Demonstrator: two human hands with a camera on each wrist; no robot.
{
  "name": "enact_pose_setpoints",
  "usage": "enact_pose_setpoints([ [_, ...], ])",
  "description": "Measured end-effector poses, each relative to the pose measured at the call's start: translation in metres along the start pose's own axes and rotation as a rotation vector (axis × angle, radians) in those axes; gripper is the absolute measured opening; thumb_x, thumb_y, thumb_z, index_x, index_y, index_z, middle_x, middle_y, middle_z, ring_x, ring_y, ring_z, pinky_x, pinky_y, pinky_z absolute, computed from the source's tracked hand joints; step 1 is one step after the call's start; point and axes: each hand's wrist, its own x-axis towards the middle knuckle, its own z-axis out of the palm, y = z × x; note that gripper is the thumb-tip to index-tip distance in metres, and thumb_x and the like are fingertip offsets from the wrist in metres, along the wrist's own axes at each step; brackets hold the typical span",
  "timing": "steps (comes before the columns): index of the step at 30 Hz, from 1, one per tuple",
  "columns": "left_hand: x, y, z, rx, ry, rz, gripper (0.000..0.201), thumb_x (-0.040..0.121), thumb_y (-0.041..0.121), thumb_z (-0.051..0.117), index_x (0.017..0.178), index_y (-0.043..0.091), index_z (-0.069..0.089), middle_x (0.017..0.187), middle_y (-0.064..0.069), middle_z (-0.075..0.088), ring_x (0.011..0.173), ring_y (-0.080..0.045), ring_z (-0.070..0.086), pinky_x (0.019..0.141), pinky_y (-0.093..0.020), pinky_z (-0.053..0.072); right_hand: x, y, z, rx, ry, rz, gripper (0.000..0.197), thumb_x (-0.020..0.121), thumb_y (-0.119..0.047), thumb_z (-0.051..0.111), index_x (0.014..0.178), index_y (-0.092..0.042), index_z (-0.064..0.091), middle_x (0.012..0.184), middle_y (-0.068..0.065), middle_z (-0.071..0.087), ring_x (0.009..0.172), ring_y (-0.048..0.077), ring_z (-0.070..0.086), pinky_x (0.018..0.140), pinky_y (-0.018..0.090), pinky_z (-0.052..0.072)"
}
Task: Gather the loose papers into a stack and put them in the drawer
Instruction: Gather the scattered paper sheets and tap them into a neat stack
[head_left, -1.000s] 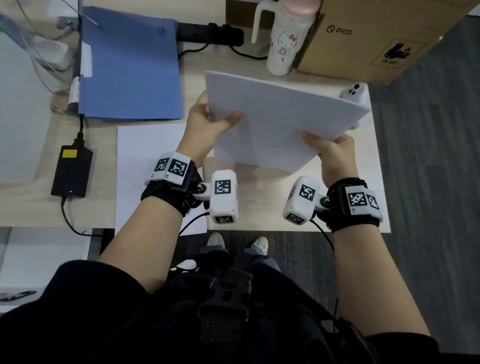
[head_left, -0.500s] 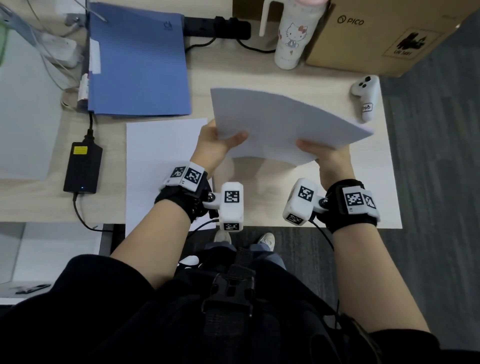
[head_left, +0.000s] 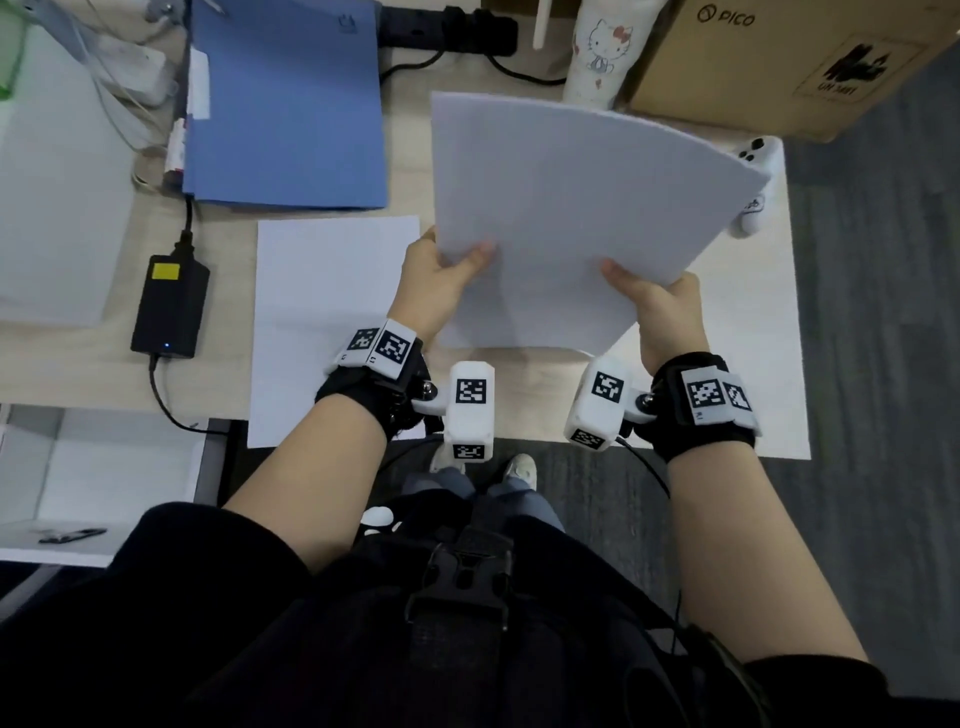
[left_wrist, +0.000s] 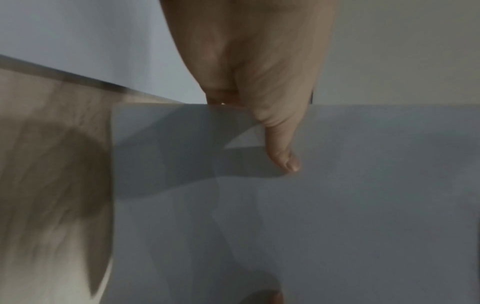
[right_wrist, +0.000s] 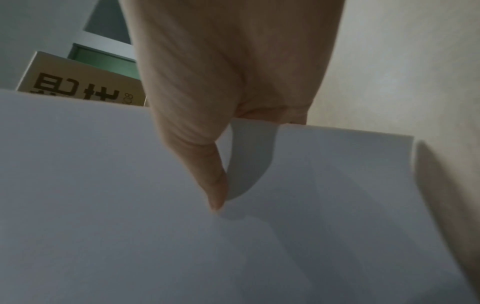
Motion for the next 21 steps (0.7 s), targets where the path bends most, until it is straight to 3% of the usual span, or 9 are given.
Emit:
enact_pose_setpoints([
  [5,-0.003,0.004,0.007,0.013,0.157,0.034,0.024,0.094,0.014,0.051,0.117,0.014,0.046,0.113,0.000,0.059,0.094,-0.003,0.059,0.083,-0.010,0.046,0.009,-0.010,0.000,-0.020,-0.049,-0.004,0.014,0.076,0.000,0.070,0.086,-0.009,0.068,0.072,-0.008,0.073,0.069,0.010,0.068,0.066,0.022,0.053],
  [9,-0.011,-0.011,0.001,0.005,0.325,0.003,0.032,0.093,0.004,0.039,0.123,0.012,0.046,0.105,-0.010,0.061,0.090,-0.017,0.053,0.079,-0.022,0.043,0.013,-0.004,0.005,-0.087,-0.039,0.042,0.021,0.077,0.003,0.066,0.094,-0.008,0.062,0.084,0.001,0.068,0.069,0.010,0.065,0.064,0.020,0.053],
  [13,-0.020,-0.033,-0.012,0.039,0.483,-0.040,0.039,0.090,-0.003,0.036,0.124,0.005,0.052,0.122,-0.014,0.061,0.104,-0.020,0.056,0.099,-0.033,0.045,0.013,0.007,0.019,-0.157,-0.057,0.094,0.028,0.079,0.009,0.057,0.101,-0.008,0.051,0.081,0.000,0.062,0.071,0.015,0.059,0.068,0.026,0.048],
  [14,-0.022,-0.037,-0.017,0.043,0.513,-0.048,0.042,0.088,-0.005,0.034,0.123,0.005,0.054,0.122,-0.015,0.062,0.103,-0.019,0.057,0.099,-0.033,0.045,0.012,0.010,0.024,-0.172,-0.061,0.109,0.030,0.080,0.010,0.054,0.102,-0.009,0.049,0.080,-0.001,0.061,0.070,0.015,0.059,0.067,0.026,0.047],
  [17,-0.023,-0.044,-0.032,0.066,0.570,-0.070,0.046,0.084,-0.009,0.032,0.119,0.007,0.059,0.109,-0.012,0.065,0.093,-0.016,0.056,0.092,-0.031,0.047,0.010,0.019,0.041,-0.185,-0.055,0.137,0.037,0.079,0.010,0.051,0.111,-0.008,0.050,0.080,0.001,0.061,0.072,0.017,0.058,0.068,0.027,0.046],
  [21,-0.022,-0.053,-0.067,0.105,0.586,-0.109,0.048,0.083,-0.009,0.032,0.116,0.009,0.062,0.104,-0.007,0.065,0.096,-0.021,0.059,0.098,-0.036,0.047,0.002,0.032,0.073,-0.212,-0.018,0.166,0.044,0.079,0.012,0.048,0.120,-0.004,0.051,0.076,-0.001,0.057,0.065,0.010,0.055,0.057,0.017,0.044],
])
